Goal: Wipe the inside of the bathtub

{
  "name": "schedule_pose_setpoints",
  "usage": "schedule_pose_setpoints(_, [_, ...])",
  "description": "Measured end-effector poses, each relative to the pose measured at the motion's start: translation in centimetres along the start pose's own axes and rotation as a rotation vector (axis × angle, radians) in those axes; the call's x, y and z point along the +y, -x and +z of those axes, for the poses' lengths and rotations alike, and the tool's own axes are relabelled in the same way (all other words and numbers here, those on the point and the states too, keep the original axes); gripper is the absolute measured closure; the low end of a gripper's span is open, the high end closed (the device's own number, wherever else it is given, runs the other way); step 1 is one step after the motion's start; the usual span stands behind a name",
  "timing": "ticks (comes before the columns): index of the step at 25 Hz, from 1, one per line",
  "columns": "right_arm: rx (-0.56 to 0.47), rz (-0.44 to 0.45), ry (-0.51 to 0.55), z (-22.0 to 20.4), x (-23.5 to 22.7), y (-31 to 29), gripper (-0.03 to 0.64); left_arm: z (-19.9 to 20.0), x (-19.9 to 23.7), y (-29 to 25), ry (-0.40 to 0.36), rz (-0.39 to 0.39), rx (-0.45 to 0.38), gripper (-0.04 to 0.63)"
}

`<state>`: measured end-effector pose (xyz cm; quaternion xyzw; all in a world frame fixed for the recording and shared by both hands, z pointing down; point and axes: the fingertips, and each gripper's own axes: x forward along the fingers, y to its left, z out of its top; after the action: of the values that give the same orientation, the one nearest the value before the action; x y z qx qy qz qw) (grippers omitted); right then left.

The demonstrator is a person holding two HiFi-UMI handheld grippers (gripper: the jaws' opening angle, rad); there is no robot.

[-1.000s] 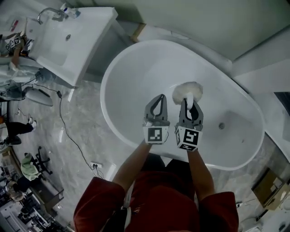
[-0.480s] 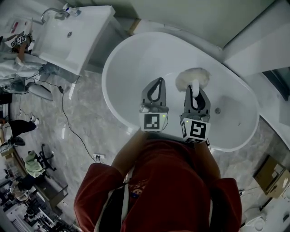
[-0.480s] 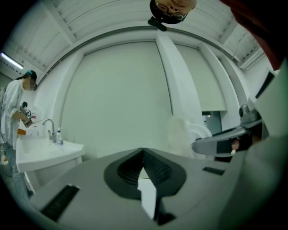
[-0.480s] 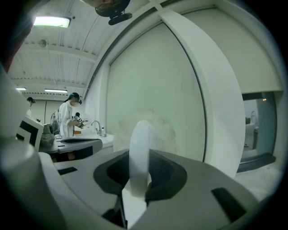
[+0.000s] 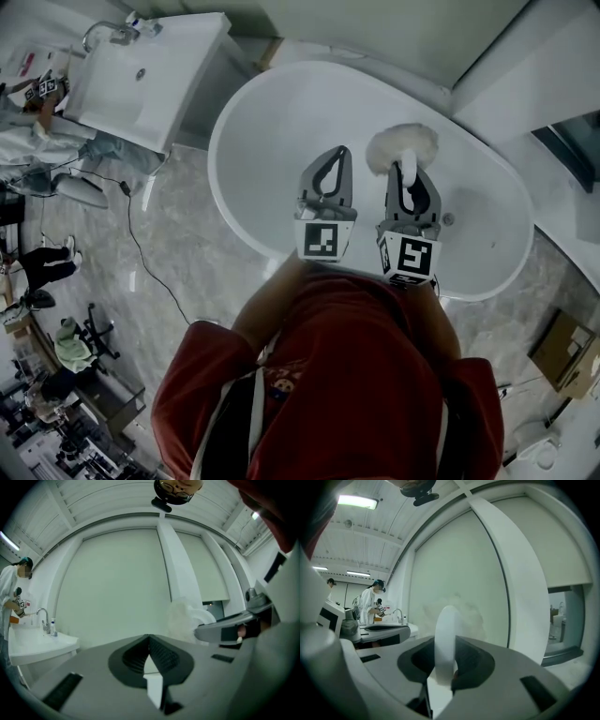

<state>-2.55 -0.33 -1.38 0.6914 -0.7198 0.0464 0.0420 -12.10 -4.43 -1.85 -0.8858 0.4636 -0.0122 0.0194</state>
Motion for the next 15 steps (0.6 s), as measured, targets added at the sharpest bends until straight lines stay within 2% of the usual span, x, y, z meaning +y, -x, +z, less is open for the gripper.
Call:
schedule_pose_setpoints(5, [-0.037, -0.041, 0.013, 1.2, -1.5, 1.2, 0.525, 1.0, -1.6, -0.3, -0.010, -0.043, -0.009, 0.580])
schedule_pose_setpoints(8, [-0.054, -0.090, 0.031, 2.0, -3.2, 2.8, 0.525, 1.7, -3.1, -0.2, -0.016, -0.081, -0.017, 0.580])
schedule_pose_setpoints(13, [-0.073, -0.187, 0.067, 3.2, -6.3, 5.4, 0.525, 3.3, -5.4, -0.6, 0.023, -0.143, -0.036, 0.580])
schedule_pose_setpoints(15, [-0.072, -0.222, 0.085, 3.9, -7.7, 6.7, 0.525, 4.2, -6.8, -0.9, -0.003, -0.175, -0.048, 0.580])
